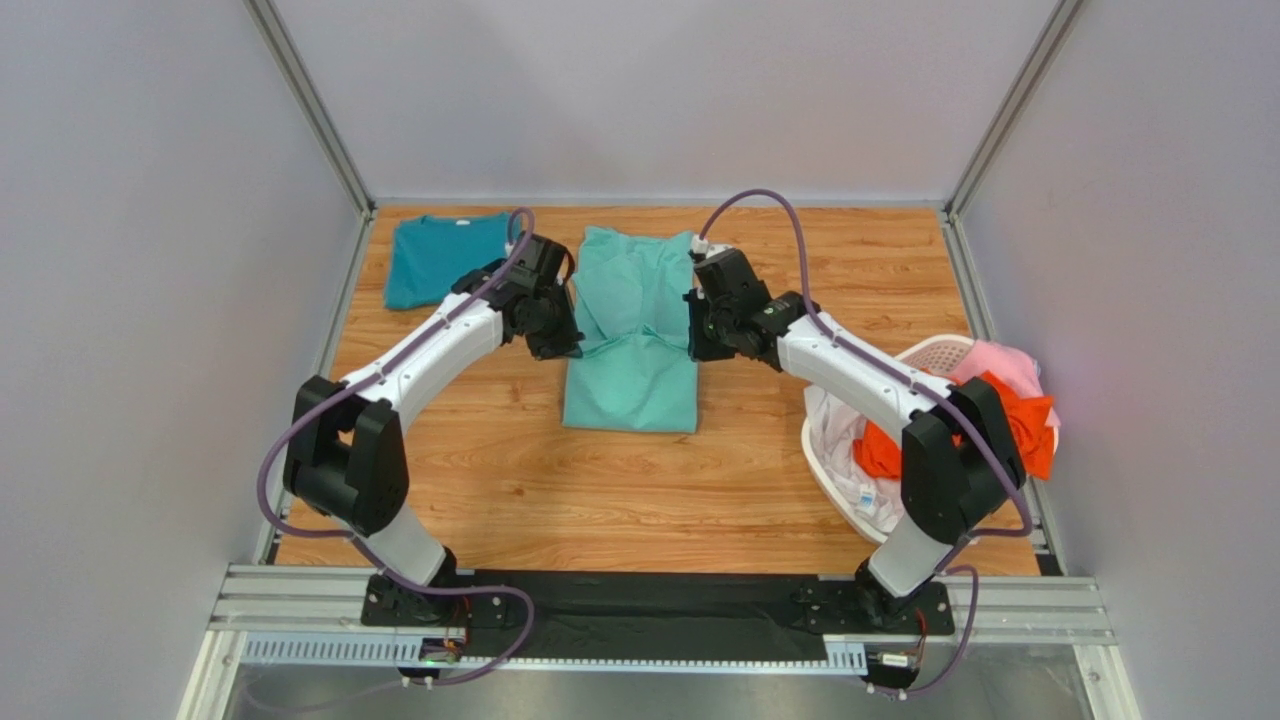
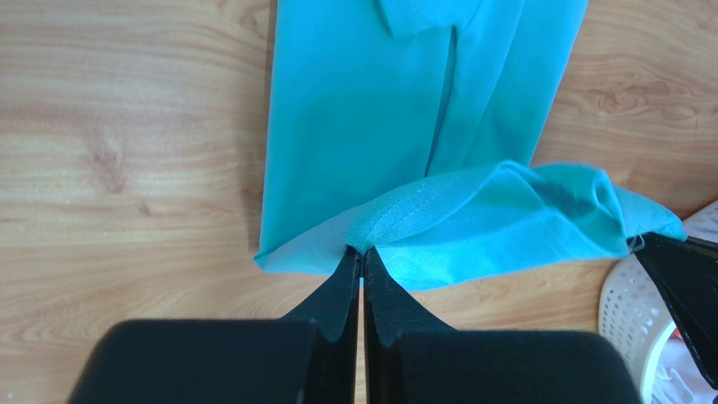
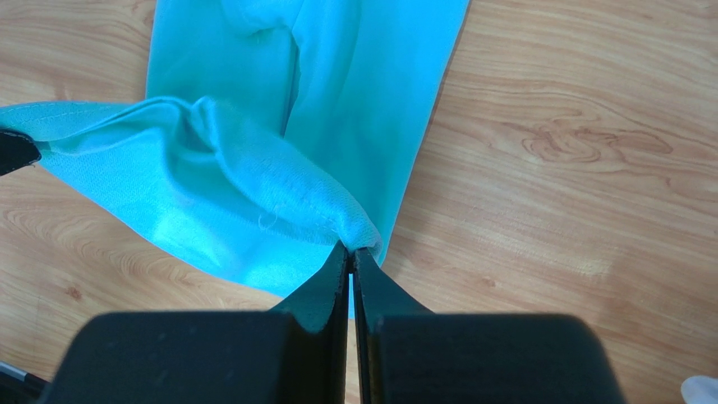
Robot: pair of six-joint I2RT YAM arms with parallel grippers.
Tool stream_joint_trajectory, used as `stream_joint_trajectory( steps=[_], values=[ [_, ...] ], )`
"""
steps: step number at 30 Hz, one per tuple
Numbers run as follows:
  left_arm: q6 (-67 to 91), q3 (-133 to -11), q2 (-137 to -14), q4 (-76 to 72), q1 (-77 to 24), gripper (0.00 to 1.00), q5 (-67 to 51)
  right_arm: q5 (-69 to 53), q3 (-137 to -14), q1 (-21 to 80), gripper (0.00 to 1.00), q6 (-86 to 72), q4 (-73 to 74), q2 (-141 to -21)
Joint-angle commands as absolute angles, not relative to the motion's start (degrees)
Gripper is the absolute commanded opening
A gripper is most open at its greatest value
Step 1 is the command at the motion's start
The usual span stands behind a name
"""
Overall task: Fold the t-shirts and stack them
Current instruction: Fold the tshirt
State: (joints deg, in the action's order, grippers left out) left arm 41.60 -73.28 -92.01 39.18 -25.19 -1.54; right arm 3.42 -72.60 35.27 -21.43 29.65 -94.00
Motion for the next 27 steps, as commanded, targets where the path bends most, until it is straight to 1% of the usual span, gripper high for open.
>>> stream_joint_trajectory(
  steps=[1, 9, 16, 22, 27],
  values=[
    [38.8, -77.2, -94.7, 38.1, -23.8, 0.0, -4.6, 1.2, -76.7, 33.6, 0.01, -19.3, 27.8, -97.3],
    [37.1, -81.6, -101.0, 37.9, -22.6, 0.0, -4.7, -1.5, -81.9, 30.7, 0.01, -18.8, 27.8, -103.4],
    [36.6, -84.2, -106.2, 38.1, -21.6, 0.0, -5.0, -2.5, -84.4, 29.6, 0.02, -18.2, 27.7, -107.9],
    [36.3, -85.8, -109.5, 38.1, -20.5, 0.0, -5.3, -4.2, -86.7, 28.9, 0.04, -18.2, 27.7, -112.1],
    [36.2, -87.2, -112.0, 38.0, -20.2, 0.0, -6.5, -4.1, -87.3, 28.2, 0.04, -18.8, 27.7, -113.7]
  ],
)
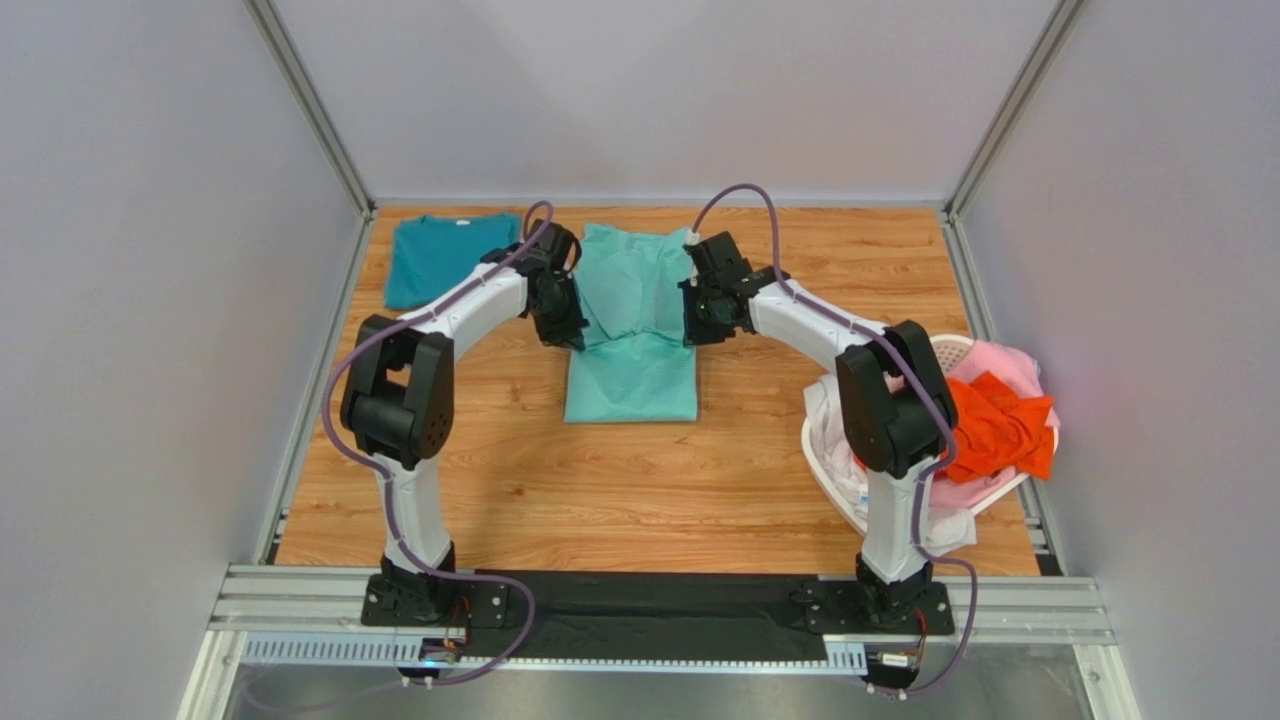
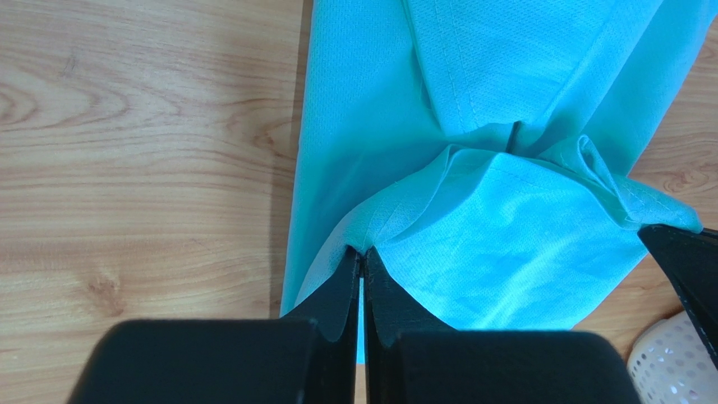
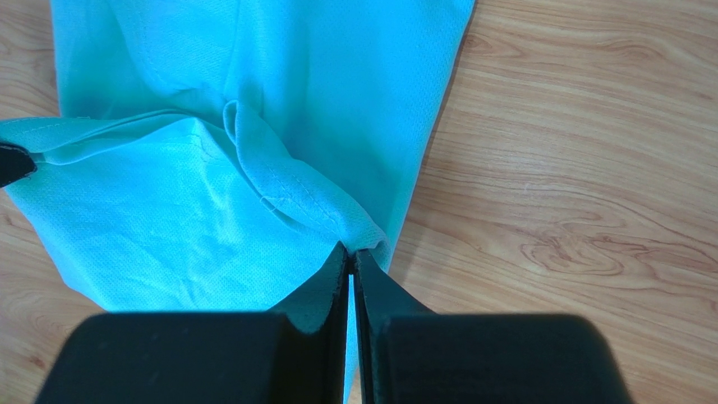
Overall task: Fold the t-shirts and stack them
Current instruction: Fold the tshirt
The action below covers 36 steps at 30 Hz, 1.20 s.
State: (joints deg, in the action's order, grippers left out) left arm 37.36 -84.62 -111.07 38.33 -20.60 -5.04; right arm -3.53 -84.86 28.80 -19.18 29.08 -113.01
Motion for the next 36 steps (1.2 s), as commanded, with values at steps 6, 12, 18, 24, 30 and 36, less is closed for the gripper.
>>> stream_joint_trajectory(
  steps=[6, 12, 18, 24, 30, 36],
  values=[
    [36.2, -87.6, -113.2, 38.0, -19.8, 0.08, -6.5, -4.4, -87.8, 27.5, 0.1, -19.6, 27.5, -115.7],
    [36.3, -87.6, -112.4, 37.9, -19.3, 0.7, -6.4, -4.5, -88.6, 27.2, 0.31, -19.7, 27.3, -116.1],
    [36.3, -86.8, -107.9, 38.1, -19.3, 0.87, -7.4, -4.2, -88.3, 27.2, 0.7, -19.3, 27.7, -111.1],
    [37.7, -78.1, -97.8, 36.7, -19.7, 1.0, -8.3, -4.7, -80.8, 29.0, 1.0, -19.6, 26.8, -102.5],
    [38.8, -65.8, -87.7, 34.1, -22.8, 1.0, -9.1, -5.2, -69.8, 33.6, 1.0, -22.7, 25.0, -93.3],
    [40.2, -53.3, -80.1, 32.2, -23.3, 1.0, -7.4, -6.2, -60.7, 36.4, 1.0, -26.3, 21.9, -87.8]
  ],
)
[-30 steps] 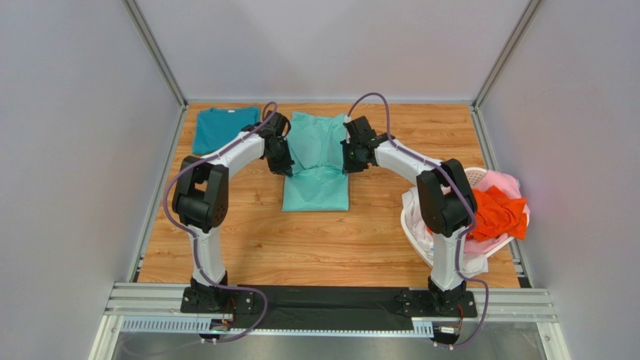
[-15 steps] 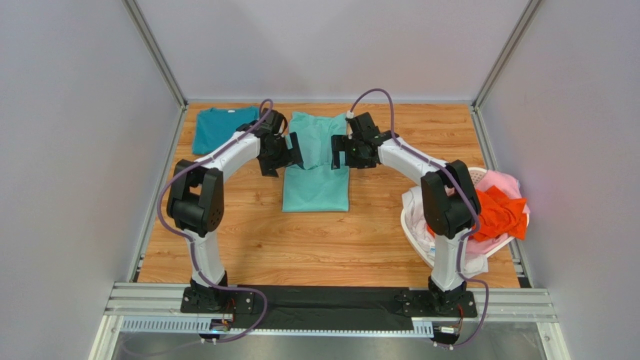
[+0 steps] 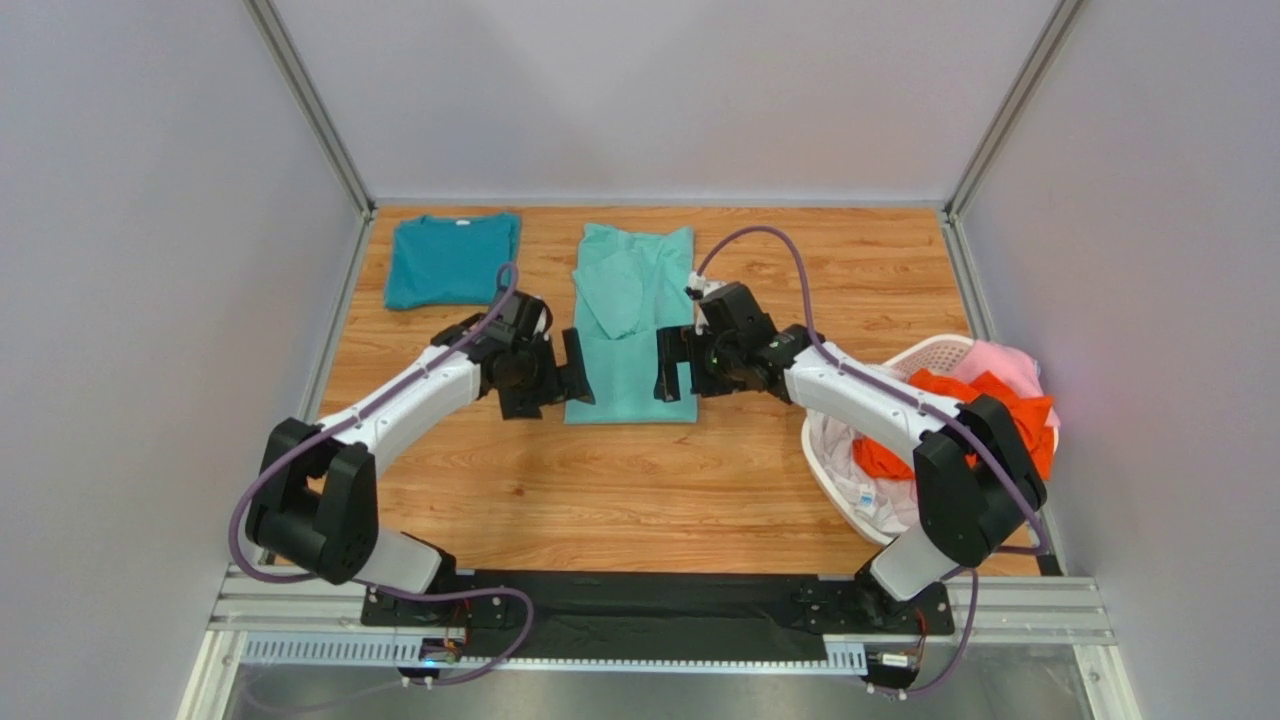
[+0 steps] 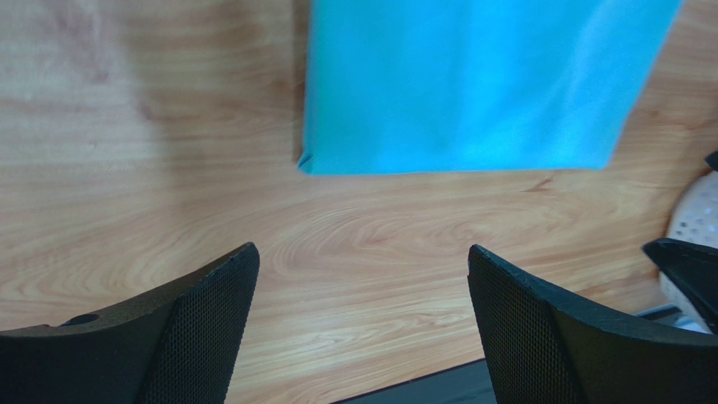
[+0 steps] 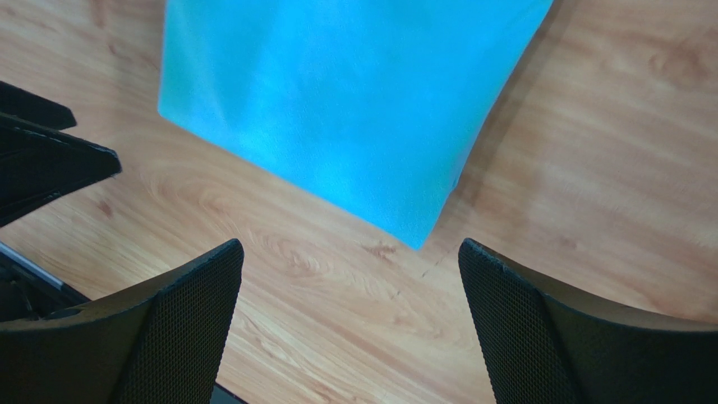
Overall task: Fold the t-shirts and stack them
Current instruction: Fold the tshirt
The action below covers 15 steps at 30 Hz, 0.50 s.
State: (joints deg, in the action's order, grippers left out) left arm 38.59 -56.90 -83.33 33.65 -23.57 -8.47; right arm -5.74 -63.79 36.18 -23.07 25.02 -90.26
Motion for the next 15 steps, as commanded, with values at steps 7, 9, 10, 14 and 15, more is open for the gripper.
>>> stream_joint_trajectory(
  steps=[7, 9, 10, 14, 15],
  values=[
    [41.6, -47.7, -78.9, 28.1, -23.3, 1.0, -5.5, -2.7, -56.4, 36.3, 1.0, -30.7, 21.2, -88.9],
    [41.8, -47.7, -79.5, 27.9, -23.2, 1.0, -4.0, -2.5, -56.6, 36.4, 1.0, -31.2, 21.2, -89.5],
    [41.7, -48.2, -79.9, 27.9, -23.2, 1.0, -3.9, -2.1, -56.6, 36.3, 1.0, -31.3, 21.2, -89.8],
    [42.1, -49.2, -81.7, 27.6, -22.4, 1.0, -1.9, 2.0, -56.8, 36.3, 1.0, -32.3, 21.2, -90.0],
    [42.0, -49.6, -82.2, 27.2, -22.1, 0.98, -2.1, 2.8, -56.8, 36.3, 1.0, -32.9, 21.6, -90.1]
  ],
)
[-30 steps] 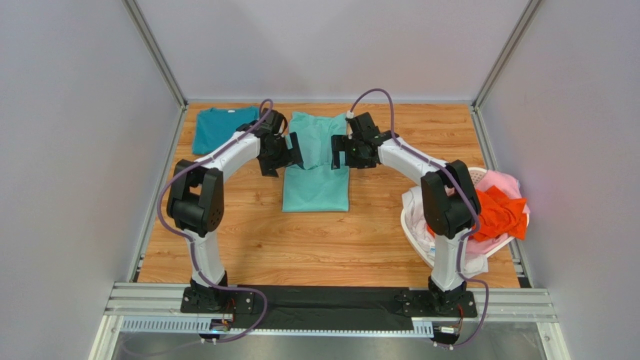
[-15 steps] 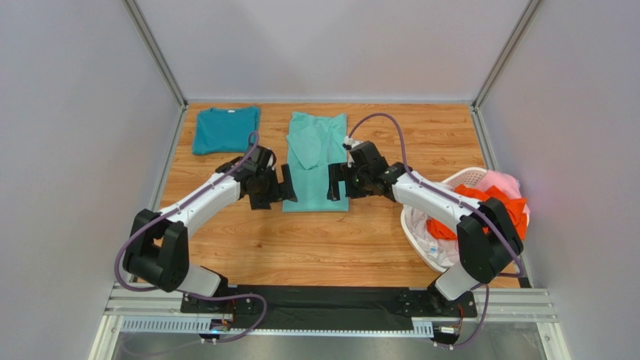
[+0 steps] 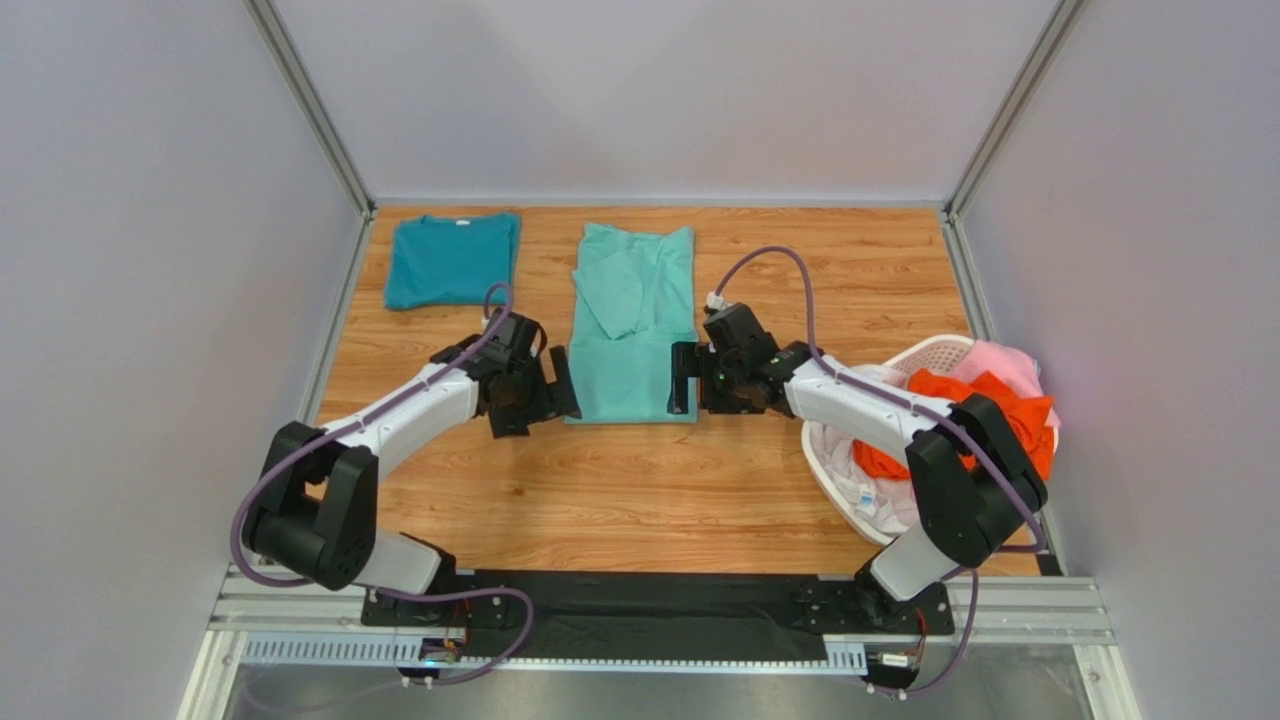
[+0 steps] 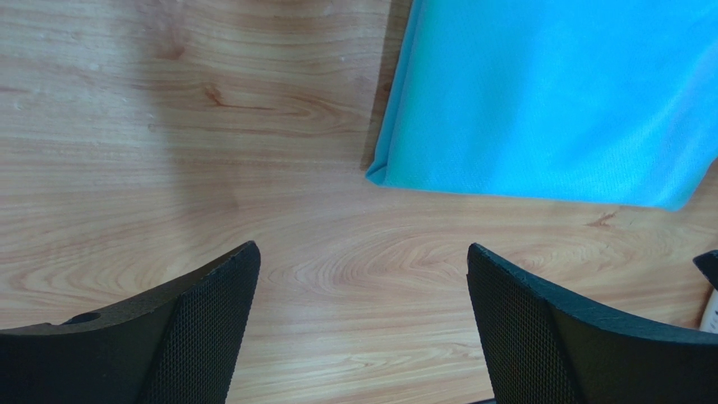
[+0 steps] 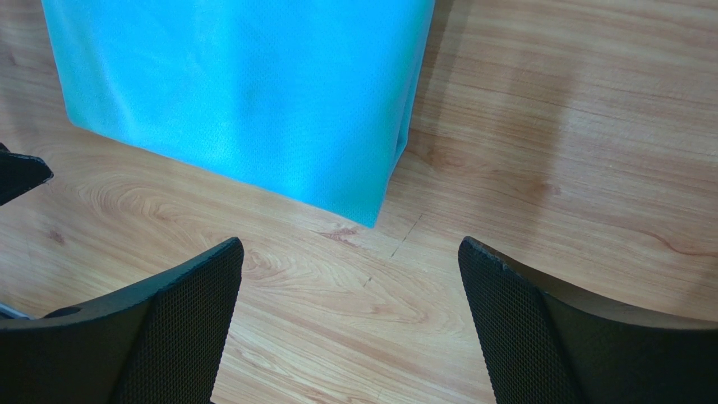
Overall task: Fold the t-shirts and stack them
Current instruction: Fold the tshirt
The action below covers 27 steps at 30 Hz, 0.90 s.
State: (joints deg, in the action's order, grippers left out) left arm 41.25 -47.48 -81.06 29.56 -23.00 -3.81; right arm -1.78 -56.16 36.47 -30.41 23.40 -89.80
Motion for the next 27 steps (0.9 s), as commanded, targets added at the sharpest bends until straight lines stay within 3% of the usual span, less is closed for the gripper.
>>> stream_joint_trajectory(
  steps=[1, 6, 11, 12, 19, 21, 22, 25, 27],
  values=[
    [41.8, -49.7, -82.6, 27.4, -22.0, 0.98, -2.3, 3.6, -56.9, 36.4, 0.99, -33.2, 21.5, -90.2],
    [41.7, -51.0, -86.0, 26.6, -21.9, 0.78, -4.0, 4.5, -57.5, 36.3, 0.88, -33.4, 21.6, -91.6],
    [41.3, -52.4, -89.1, 26.3, -22.0, 0.68, -5.0, 4.3, -58.5, 36.4, 0.76, -33.0, 21.6, -93.5],
    [41.3, -52.6, -89.4, 26.2, -22.0, 0.6, -5.3, 4.1, -58.7, 36.4, 0.74, -33.1, 21.5, -94.1],
    [41.3, -52.4, -92.6, 25.2, -22.0, 0.49, -7.0, 2.6, -59.6, 36.3, 0.6, -33.0, 20.7, -96.8],
    [41.0, -52.3, -93.2, 24.9, -21.9, 0.36, -7.6, 2.2, -59.6, 36.4, 0.56, -33.0, 20.6, -97.2],
    [41.0, -52.3, -93.7, 24.7, -22.0, 0.36, -8.2, 1.8, -59.5, 36.4, 0.55, -33.0, 20.3, -97.6],
    [40.9, -52.4, -95.0, 24.7, -22.0, 0.35, -8.4, 1.1, -59.6, 36.4, 0.44, -33.0, 19.9, -98.2],
    [40.9, -52.4, -95.4, 24.8, -22.0, 0.29, -8.7, 0.9, -59.4, 36.4, 0.36, -33.3, 19.0, -98.9]
  ],
)
